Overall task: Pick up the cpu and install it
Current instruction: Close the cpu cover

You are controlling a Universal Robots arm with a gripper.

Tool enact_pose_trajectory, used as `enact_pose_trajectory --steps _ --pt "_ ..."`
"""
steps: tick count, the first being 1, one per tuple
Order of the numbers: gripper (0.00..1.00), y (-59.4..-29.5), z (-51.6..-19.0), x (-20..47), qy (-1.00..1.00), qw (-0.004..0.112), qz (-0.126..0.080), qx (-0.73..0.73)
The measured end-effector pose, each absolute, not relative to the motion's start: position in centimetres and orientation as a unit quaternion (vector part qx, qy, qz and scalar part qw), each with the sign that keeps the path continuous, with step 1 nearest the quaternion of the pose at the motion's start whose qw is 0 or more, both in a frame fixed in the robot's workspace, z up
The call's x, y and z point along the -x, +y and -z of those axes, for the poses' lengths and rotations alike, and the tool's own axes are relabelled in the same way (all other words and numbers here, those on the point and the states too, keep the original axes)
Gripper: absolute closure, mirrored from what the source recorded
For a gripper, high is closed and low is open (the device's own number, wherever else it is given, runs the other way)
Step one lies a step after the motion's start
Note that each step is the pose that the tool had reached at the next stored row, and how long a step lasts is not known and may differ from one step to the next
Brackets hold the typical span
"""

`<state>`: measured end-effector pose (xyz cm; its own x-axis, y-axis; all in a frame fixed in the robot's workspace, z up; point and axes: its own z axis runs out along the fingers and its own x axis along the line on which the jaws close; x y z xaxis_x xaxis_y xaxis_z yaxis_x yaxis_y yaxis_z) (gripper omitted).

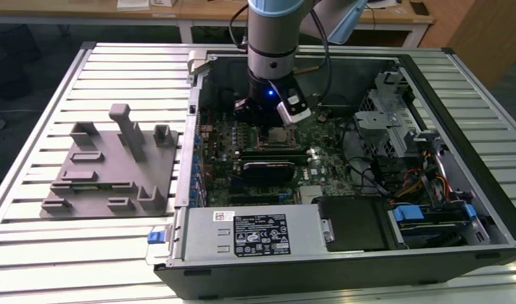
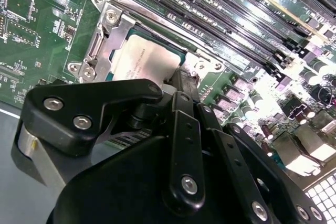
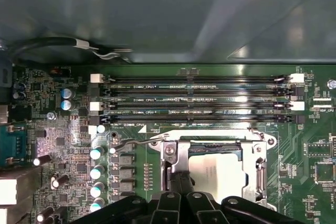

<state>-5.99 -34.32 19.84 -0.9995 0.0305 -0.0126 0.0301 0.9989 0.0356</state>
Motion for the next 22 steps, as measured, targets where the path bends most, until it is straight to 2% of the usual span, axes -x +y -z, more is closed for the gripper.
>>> enact_pose_trajectory --steps 22 --pt "0.89 -34.29 -20.09 5.33 1.0 0.007 -0.018 -0.015"
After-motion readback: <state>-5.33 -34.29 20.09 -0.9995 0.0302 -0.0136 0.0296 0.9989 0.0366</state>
